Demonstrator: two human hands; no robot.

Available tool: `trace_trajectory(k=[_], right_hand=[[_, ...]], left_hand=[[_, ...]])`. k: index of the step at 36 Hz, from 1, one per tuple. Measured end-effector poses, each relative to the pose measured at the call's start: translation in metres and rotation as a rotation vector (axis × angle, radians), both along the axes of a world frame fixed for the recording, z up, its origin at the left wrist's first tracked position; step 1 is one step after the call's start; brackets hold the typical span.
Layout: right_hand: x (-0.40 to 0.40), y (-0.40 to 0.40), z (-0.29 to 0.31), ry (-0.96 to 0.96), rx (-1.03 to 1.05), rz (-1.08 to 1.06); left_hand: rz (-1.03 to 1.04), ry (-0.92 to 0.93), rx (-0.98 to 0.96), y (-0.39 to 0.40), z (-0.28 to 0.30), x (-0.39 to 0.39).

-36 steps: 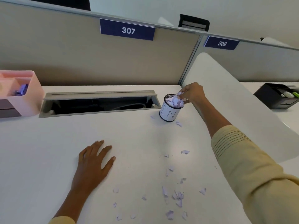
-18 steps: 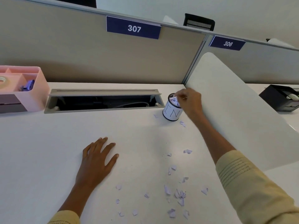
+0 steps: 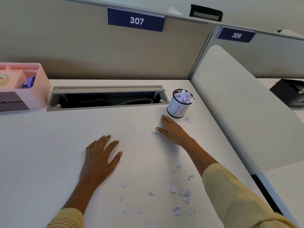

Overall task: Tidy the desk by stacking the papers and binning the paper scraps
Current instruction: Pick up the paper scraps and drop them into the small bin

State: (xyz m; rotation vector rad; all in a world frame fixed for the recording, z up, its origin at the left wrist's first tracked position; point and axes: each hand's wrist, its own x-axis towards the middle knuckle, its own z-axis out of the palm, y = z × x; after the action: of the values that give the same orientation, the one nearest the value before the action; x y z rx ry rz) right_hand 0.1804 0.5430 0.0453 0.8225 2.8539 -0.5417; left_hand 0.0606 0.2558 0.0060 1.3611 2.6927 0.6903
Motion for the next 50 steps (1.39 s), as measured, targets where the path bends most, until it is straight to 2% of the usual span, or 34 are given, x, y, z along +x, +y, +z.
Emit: trace_trajectory(k=[6,9,11,13,16,19,22,26,28,30,31,33,35,37,41,50], right_hand=[[0.042,0.012,-0.006,0.330,0.139,0.037],[0.049,0.024,0.003,0.463,0.196,-0.169],[0.052,0.035,0.005,0.408,0.155,-0.314],[0.054,0.043,0.005,0.218,0.040,-0.351],[0.055,0.043,-0.003,0.026,-0.016,-0.253],[0.057,0.027,-0.011,-0.017,0.029,-0.152],[0.063,-0.001,-0.012,-0.068,-0.010,-0.062],[0.078,-0.034,-0.012,-0.042,-0.051,0.083],[0.088,-0.045,-0.006,0.045,-0.193,0.129],[0.098,-0.052,0.007,0.211,-0.351,0.084],[0.103,-0.051,0.012,0.310,-0.350,0.022],[0.115,-0.042,0.013,0.426,-0.191,-0.108],[0.129,-0.031,0.005,0.388,-0.072,-0.225],[0.142,-0.029,-0.006,0.304,-0.074,-0.293],[0.153,-0.049,-0.021,0.168,0.022,-0.158],[0.099,-0.094,-0.027,0.201,0.071,0.122]], left_hand=[[-0.002,0.003,-0.010,0.000,0.001,0.000],[-0.001,0.003,-0.011,0.000,0.001,0.001],[0.003,0.002,-0.009,0.000,0.002,0.001],[0.000,0.004,-0.002,0.000,0.003,0.002],[-0.007,0.002,0.000,0.000,0.003,0.002],[-0.005,-0.008,-0.007,0.000,0.003,0.001],[-0.005,-0.010,-0.008,0.000,0.002,0.001],[-0.004,-0.010,-0.003,0.000,0.003,0.002],[-0.002,-0.011,-0.008,0.000,0.003,0.001],[-0.001,-0.006,-0.012,0.000,0.002,0.001],[-0.002,0.000,-0.013,0.000,0.001,0.000],[0.001,0.012,-0.017,0.000,0.000,0.000],[0.004,0.020,-0.015,0.000,-0.001,0.000],[0.007,0.018,-0.008,0.000,-0.001,0.000],[0.009,0.023,0.002,0.000,-0.001,0.000],[0.012,0.024,0.006,-0.001,0.000,0.001]])
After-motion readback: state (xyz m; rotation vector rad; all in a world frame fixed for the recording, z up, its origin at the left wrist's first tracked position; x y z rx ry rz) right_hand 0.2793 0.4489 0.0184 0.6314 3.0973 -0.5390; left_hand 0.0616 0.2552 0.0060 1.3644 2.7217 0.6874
